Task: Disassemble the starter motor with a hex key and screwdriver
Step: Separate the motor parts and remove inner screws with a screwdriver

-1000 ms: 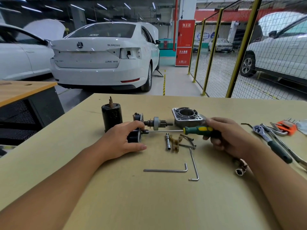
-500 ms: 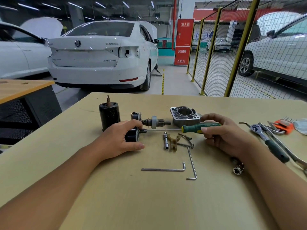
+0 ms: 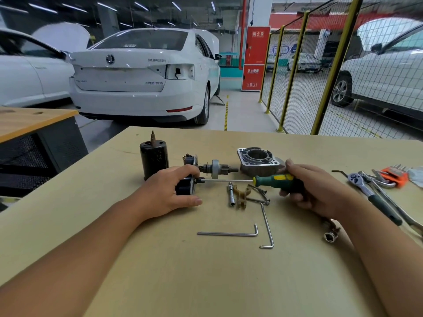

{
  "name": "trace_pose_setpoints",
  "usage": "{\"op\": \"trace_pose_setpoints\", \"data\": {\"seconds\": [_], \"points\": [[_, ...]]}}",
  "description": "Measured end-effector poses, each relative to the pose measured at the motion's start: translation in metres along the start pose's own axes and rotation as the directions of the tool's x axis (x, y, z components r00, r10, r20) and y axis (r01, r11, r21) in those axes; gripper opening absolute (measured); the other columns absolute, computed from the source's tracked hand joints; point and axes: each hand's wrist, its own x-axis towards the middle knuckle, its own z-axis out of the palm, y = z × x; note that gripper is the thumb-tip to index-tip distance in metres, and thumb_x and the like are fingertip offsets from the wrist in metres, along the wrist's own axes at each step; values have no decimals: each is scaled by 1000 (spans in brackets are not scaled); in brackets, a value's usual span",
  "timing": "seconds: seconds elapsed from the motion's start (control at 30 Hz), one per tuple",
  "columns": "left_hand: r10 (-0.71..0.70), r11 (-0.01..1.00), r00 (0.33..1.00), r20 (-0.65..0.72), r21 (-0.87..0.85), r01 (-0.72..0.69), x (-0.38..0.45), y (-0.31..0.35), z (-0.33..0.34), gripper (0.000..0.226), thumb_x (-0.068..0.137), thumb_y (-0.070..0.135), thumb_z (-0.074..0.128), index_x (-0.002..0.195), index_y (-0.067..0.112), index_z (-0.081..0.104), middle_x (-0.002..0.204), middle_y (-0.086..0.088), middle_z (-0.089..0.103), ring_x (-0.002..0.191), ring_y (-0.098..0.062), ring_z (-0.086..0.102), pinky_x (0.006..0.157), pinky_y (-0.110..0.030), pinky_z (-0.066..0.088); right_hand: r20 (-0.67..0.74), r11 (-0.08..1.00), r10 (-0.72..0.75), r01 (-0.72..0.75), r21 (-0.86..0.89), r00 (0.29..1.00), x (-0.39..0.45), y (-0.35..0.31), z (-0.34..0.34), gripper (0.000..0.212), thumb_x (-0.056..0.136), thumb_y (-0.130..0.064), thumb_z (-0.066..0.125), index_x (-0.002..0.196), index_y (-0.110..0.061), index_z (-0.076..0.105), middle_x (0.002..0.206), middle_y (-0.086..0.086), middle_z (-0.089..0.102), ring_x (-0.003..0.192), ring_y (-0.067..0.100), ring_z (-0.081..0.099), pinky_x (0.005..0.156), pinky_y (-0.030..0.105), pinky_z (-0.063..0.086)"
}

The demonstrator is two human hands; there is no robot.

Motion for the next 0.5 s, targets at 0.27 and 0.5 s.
{"op": "trace_pose_setpoints", "data": {"seconds": [0.27,0.5], "points": [[-8,1000,1000,3,-9,8,-1,0,0,55,68,82,66,116,63,47,113,39,53,99,2,57,87,-36,54,37,998,-52,51,34,998,-4,-1,4,38,83,-23,73,116,-7,64,96,17,61,58,16,47,44,23,42],[-32,999,999,11,-25,32,-1,3,-1,60,68,79,68,119,60,45,115,22,60,98,-7,61,88,-39,54,53,995,-94,91,50,994,-1,1,-3,34,73,-15,80,106,-13,71,94,18,62,57,16,46,44,24,44]]}}
